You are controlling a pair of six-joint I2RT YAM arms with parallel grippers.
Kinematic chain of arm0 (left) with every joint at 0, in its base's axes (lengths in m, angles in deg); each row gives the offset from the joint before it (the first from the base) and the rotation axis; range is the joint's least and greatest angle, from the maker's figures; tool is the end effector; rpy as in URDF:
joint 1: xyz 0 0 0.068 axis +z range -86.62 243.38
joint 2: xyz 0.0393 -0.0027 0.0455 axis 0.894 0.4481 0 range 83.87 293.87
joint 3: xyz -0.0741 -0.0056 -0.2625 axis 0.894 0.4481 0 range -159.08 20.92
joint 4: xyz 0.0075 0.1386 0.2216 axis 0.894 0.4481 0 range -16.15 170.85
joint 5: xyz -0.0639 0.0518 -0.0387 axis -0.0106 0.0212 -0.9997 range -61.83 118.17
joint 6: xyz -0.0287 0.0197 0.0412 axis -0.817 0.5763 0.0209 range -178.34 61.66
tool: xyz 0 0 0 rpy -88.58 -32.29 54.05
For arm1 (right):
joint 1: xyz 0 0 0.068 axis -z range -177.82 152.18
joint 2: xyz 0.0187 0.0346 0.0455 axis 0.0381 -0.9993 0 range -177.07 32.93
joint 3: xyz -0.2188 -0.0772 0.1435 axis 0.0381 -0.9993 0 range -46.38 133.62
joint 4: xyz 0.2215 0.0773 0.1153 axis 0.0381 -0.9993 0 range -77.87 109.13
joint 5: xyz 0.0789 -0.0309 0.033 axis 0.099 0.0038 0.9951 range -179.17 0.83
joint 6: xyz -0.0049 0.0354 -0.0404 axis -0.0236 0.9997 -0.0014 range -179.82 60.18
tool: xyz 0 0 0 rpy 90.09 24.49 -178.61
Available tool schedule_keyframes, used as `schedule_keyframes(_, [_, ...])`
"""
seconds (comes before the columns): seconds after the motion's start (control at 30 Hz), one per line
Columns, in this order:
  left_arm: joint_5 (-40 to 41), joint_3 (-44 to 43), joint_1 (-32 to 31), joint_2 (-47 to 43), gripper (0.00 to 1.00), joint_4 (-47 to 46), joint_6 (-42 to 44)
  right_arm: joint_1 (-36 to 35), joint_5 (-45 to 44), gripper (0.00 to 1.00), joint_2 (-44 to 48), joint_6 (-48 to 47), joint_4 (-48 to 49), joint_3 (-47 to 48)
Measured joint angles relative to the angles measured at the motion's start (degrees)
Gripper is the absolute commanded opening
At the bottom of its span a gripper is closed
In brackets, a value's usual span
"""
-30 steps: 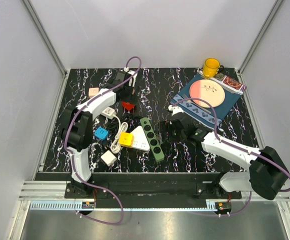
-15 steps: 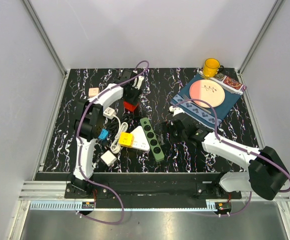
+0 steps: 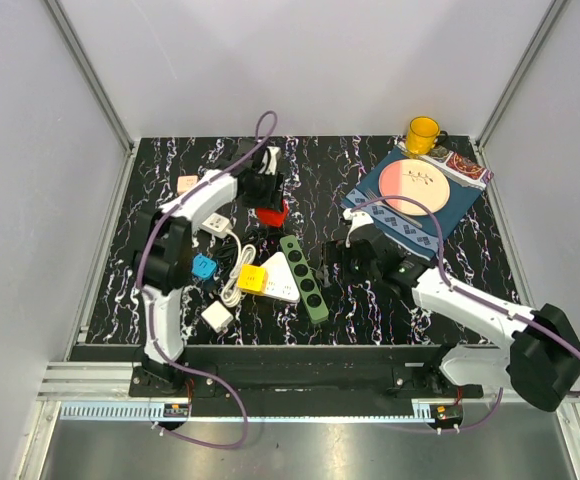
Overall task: Insert the plug
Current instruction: Pick up the plug from the center of the board.
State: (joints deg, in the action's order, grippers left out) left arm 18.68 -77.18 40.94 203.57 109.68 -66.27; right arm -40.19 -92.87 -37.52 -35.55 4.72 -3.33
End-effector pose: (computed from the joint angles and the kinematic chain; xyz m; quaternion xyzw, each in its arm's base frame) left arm 0.4225 -0.1808 0.2164 0.1438 0.9460 -0.1499 0.2489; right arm 0.1924 0.1724 0.2298 -0.1305 0.9031 0.1995 0.3571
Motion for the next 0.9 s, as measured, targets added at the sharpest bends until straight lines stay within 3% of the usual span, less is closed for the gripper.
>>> schedule_keyframes(0.23, [-5.01,20.81,-0.02,-22.21,0.01,-13.16,-19.47,0.02,-0.31,1.00,3.32,-0.33,1.75,0.00])
schedule_keyframes(0.47, [-6.38,36.02,-1.01,-35.80,0.00,-27.56,-37.73,0.04,0.46,1.00,6.14,3.80,16.74,-2.43])
schedule_keyframes(0.7, [-4.59,44.68,-5.42,-43.45,0.00,-34.64,-51.49,-0.74,0.04,1.00,3.74,6.40,30.53,-3.50])
schedule_keyframes(0.9, [-0.07,48.11,-9.31,-48.59,0.00,-38.29,-60.00,-4.07,-4.42,1.00,1.22,2.45,40.11,-3.48])
